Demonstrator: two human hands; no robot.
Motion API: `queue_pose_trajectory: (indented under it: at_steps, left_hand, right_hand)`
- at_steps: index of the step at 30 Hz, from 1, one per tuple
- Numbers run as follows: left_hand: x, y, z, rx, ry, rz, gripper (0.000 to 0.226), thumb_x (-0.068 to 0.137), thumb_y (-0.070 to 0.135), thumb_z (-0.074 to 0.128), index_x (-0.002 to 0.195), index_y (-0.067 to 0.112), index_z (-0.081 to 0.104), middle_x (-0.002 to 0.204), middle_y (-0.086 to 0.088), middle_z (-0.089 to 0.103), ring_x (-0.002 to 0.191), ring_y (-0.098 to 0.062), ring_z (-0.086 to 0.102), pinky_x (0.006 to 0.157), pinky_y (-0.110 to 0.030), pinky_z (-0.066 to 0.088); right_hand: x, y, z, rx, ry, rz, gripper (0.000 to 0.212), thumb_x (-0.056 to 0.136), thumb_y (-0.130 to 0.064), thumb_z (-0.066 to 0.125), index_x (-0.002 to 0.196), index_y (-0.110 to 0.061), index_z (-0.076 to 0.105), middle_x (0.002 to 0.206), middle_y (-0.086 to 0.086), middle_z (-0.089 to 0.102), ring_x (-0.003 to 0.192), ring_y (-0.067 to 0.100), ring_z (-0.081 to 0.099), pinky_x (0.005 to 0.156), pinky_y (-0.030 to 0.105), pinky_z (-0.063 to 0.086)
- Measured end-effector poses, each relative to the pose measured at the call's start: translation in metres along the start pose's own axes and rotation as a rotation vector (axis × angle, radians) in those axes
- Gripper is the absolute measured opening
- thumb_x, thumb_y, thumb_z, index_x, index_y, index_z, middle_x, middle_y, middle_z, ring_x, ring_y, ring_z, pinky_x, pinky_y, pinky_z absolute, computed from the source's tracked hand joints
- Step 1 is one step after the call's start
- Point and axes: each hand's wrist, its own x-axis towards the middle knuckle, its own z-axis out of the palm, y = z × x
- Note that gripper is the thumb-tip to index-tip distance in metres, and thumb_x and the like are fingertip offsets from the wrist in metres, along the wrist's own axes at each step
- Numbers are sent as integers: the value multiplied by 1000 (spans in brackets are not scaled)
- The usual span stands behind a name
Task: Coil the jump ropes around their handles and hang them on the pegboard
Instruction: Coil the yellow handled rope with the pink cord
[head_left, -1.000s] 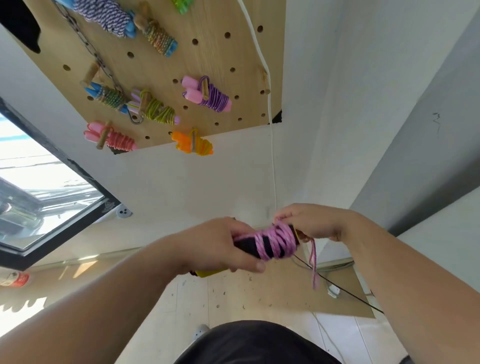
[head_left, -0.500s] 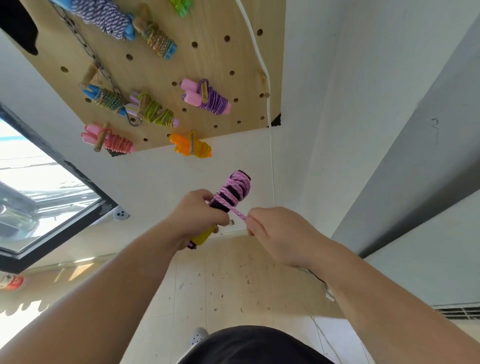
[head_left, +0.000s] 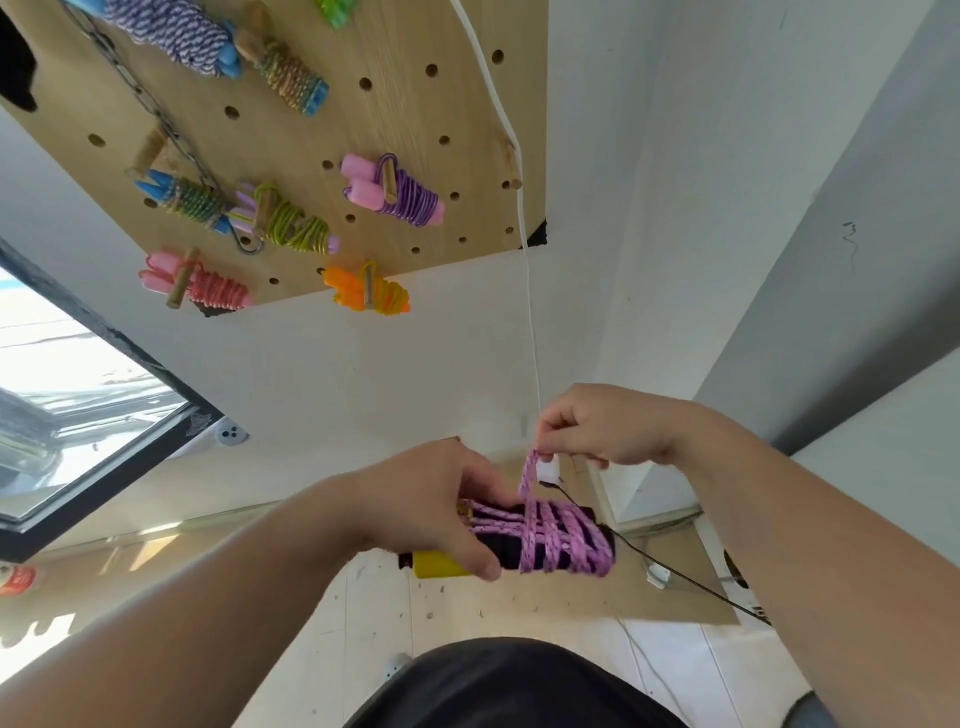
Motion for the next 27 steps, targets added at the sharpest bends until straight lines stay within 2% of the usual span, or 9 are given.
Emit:
queue_pose_trajectory:
  at_steps: [3, 5, 9, 13, 16, 19, 22, 25, 27]
  left_hand:
    - [19, -7, 12, 287, 282, -89, 19, 63, 33, 83, 77, 26, 72, 70, 5, 65, 64, -13, 58, 62, -34, 53]
    - [25, -18, 9, 124, 483, -208, 21, 57, 32, 83, 69, 28, 67, 66, 5, 65, 60, -15, 60, 53, -30, 51]
    - [19, -29, -4, -485, 790, -358, 36, 59, 31, 89, 85, 15, 71, 76, -6, 75, 64, -22, 68, 59, -35, 53]
    - [10, -19, 4, -1074, 663, -192, 44, 79, 16, 77, 114, -3, 56, 93, -28, 72, 67, -35, 65, 59, -40, 52]
    - [8, -11, 17, -1394, 416, -61, 66, 68, 27, 77, 124, 0, 57, 102, -29, 67, 70, -34, 64, 57, -37, 54]
    - [8, -2, 23, -1460, 274, -5, 61, 74, 33, 68, 125, 0, 63, 113, -26, 66, 81, -33, 66, 68, -39, 57]
    - [6, 7, 23, -1273, 284, -39, 60, 79, 39, 62, 129, 7, 63, 122, -23, 69, 97, -36, 70, 83, -47, 55]
    - [6, 16, 21, -1144, 354, -82, 56, 83, 47, 74, 124, 10, 65, 115, -21, 72, 91, -36, 71, 80, -49, 54]
    - [6, 19, 21, -1149, 437, -96, 51, 84, 45, 66, 119, 8, 66, 105, -22, 73, 84, -36, 69, 78, -51, 52]
  right_hand:
    - [17, -31, 6, -275, 99, -38, 34, 100, -32, 57, 69, -21, 60, 66, -2, 52, 61, 15, 44, 61, 35, 37]
    - [20, -46, 19, -388, 258, -57, 32, 102, -34, 51, 77, -17, 63, 73, -1, 60, 68, 17, 54, 65, 38, 43]
    - [-1, -51, 53, -266, 543, -230, 29, 107, -30, 43, 86, -19, 58, 72, -8, 54, 69, 15, 52, 65, 38, 43]
    - [-14, -41, 76, 208, 679, -299, 17, 102, -22, 58, 99, -20, 75, 79, -8, 69, 74, 11, 63, 67, 26, 51]
    - [-16, -37, 77, 636, 727, -259, 10, 92, -14, 73, 91, -22, 79, 78, -4, 74, 69, 13, 67, 62, 27, 54]
    - [-18, -36, 78, 646, 782, -284, 9, 87, -18, 78, 87, -27, 80, 84, -5, 71, 78, 18, 67, 63, 31, 56]
    - [-18, -35, 80, 512, 868, -293, 7, 85, -23, 80, 87, -29, 80, 85, -9, 64, 83, 17, 66, 63, 36, 59]
    - [-20, -32, 79, 310, 900, -336, 10, 89, -20, 77, 95, -27, 81, 86, -12, 62, 83, 14, 65, 65, 29, 56]
    - [-23, -31, 78, 302, 818, -372, 20, 93, -11, 70, 106, -23, 79, 92, -9, 65, 87, 13, 67, 69, 23, 55]
